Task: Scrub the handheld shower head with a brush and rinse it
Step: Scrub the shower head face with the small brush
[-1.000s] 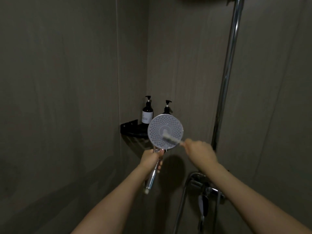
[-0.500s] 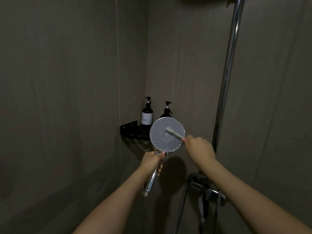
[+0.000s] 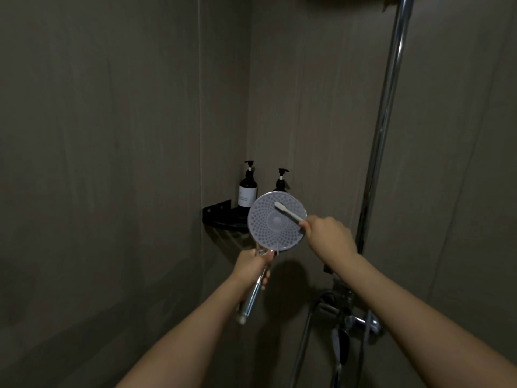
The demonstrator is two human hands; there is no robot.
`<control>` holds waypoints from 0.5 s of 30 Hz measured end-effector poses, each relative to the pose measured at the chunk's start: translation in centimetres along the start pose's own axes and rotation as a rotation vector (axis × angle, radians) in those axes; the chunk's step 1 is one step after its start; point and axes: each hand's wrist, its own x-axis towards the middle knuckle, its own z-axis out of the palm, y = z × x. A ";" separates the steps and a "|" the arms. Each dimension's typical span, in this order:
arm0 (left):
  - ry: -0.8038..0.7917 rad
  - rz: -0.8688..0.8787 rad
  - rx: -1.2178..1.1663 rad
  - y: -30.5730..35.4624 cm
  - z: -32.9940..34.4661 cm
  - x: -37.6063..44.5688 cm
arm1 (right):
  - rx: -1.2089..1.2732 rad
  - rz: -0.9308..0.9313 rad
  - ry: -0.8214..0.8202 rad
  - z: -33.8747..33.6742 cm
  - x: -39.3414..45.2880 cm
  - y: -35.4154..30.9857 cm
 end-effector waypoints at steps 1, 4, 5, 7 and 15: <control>0.000 0.006 0.004 0.2 -0.2 0.0 | -0.030 -0.017 -0.012 -0.3 0.0 0.3; -0.012 0.020 0.033 0.3 -1.0 0.1 | -0.144 -0.013 -0.051 -1.2 -0.7 2.0; -0.019 0.019 0.041 0.2 -1.2 0.1 | -0.171 -0.005 -0.054 -1.3 -0.9 2.2; -0.035 0.010 0.050 0.1 -0.8 0.1 | -0.164 -0.036 -0.069 -1.2 -0.7 0.9; -0.079 0.062 0.194 2.1 -1.4 0.0 | -0.078 0.060 -0.005 -1.3 -1.0 2.3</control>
